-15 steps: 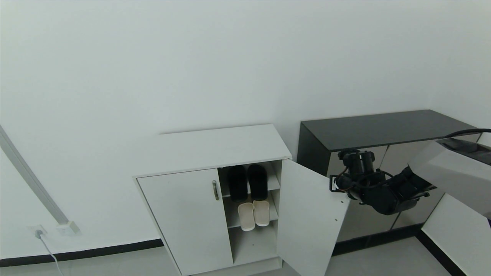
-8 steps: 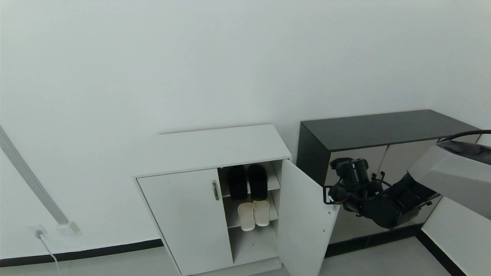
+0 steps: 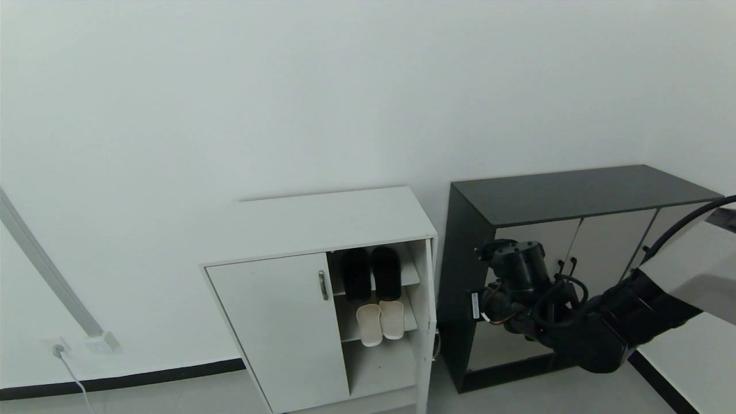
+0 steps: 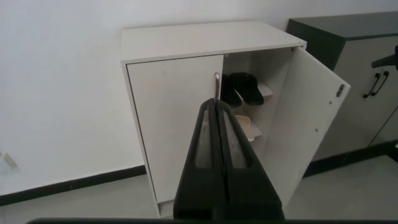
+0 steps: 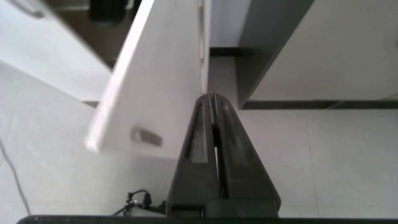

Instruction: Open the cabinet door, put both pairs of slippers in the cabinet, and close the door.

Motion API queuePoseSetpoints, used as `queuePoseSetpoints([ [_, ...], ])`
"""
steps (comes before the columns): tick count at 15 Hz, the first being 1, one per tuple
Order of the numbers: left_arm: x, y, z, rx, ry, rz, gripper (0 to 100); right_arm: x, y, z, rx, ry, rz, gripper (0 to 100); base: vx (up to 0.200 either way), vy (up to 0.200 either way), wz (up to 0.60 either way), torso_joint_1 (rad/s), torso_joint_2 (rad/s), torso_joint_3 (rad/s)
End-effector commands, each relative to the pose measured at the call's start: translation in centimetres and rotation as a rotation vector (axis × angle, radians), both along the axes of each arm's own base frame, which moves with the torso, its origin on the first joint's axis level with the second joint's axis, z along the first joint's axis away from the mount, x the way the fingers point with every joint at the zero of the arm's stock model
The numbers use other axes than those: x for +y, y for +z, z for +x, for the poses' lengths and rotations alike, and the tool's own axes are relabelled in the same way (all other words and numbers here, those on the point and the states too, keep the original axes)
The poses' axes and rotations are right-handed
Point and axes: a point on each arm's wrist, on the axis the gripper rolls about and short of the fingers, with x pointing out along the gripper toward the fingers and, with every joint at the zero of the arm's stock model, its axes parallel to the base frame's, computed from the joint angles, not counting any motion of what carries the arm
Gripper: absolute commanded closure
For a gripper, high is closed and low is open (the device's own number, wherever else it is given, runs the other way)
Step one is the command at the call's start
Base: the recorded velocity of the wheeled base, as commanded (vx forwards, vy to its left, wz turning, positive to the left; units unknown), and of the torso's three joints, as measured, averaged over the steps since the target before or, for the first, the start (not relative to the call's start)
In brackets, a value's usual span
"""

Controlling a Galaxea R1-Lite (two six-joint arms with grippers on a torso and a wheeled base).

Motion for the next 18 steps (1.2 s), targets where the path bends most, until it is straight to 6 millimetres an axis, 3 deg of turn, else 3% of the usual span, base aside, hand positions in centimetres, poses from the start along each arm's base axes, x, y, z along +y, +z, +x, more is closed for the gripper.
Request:
queuePoseSetpoints([
  [1,0.0,0.0,0.0,0.001,-0.001,0.0,100,0.2,0.7,-1.2,-0.007,0.022,0.007,100,0.0,0.0,0.0,0.0,0.0,0.0],
  [6,0.0,0.0,0.0,0.001,-0.001,0.0,100,1.1,0.4,-3.2,-0.05,0.078,0.035,100,0.0,0.0,0.0,0.0,0.0,0.0],
  [13,0.0,0.0,0.0,0.001,0.001,0.0,100,1.9,0.2,-3.6,-0.041,0.126,0.058,100,0.0,0.0,0.51,0.003,0.0,0.001],
  [18,0.0,0.0,0.0,0.001,0.001,0.001,100,1.8,-0.4,-3.8,-0.034,0.135,0.057,100,0.0,0.0,0.0,0.0,0.0,0.0],
])
